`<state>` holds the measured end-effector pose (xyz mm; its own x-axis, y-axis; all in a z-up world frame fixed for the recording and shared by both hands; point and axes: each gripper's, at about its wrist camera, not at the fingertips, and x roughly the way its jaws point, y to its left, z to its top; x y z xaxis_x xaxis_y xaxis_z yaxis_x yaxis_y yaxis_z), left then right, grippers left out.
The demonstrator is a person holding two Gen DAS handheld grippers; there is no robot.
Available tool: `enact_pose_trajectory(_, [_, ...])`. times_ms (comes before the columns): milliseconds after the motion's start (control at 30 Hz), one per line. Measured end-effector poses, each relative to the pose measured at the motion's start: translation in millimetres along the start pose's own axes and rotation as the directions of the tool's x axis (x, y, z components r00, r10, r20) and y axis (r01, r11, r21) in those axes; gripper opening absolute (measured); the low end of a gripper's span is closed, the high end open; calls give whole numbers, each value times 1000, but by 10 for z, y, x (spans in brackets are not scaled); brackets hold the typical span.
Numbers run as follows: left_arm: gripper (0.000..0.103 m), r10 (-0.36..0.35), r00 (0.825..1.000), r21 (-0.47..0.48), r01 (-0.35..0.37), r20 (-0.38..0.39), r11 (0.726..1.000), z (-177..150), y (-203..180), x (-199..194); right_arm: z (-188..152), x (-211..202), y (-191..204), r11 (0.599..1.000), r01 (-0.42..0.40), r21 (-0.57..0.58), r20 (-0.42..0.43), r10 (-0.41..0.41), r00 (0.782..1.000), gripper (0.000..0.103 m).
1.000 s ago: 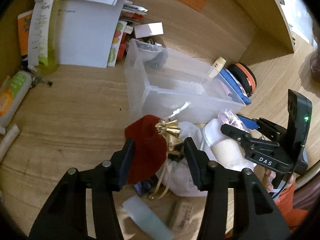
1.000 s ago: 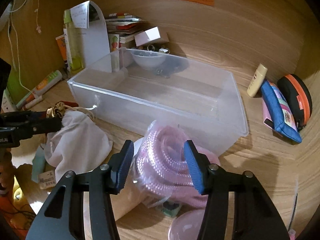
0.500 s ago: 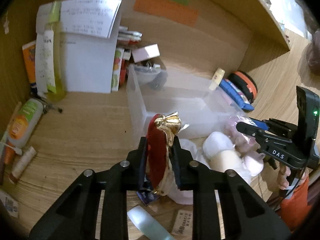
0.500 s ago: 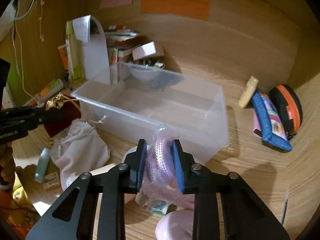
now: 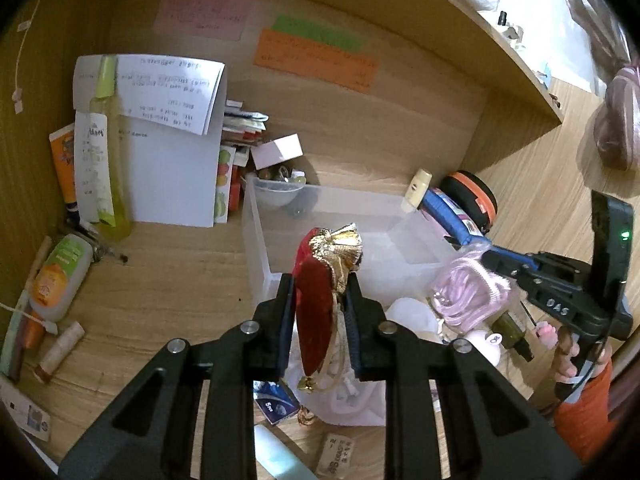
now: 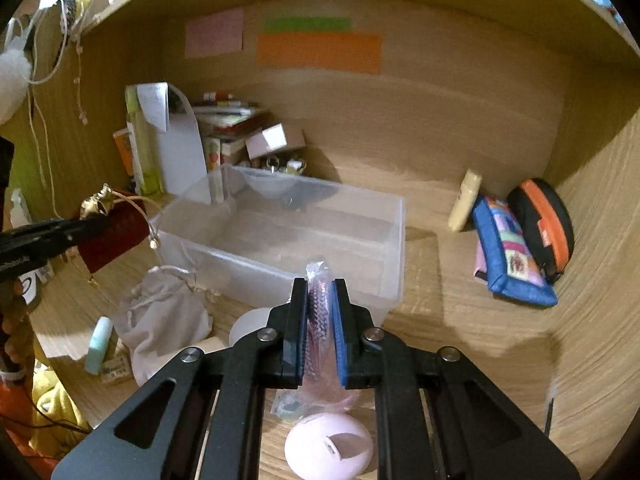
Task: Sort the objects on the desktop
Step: 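Carry both held items over the clear box and open both tools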
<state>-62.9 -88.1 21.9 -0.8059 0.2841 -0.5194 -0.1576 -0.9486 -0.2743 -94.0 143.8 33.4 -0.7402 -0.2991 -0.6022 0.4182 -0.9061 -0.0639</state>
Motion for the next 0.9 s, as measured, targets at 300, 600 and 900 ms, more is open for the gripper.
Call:
enact_pose_trajectory(300, [22, -4, 999, 23, 3, 42, 1000, 121, -116, -73, 217, -355, -58, 1000, -25, 0, 89, 25, 996, 10])
enact_pose_trajectory(600, [22, 0, 998, 41, -2, 60, 999, 345, -129, -24, 459, -451, -106, 1000, -15, -7, 136, 15, 991, 10])
enact_pose_trajectory(900, [22, -17, 999, 46, 15, 37, 999, 629, -95, 246, 718, -202, -205, 999, -31, -13, 142, 33, 989, 10])
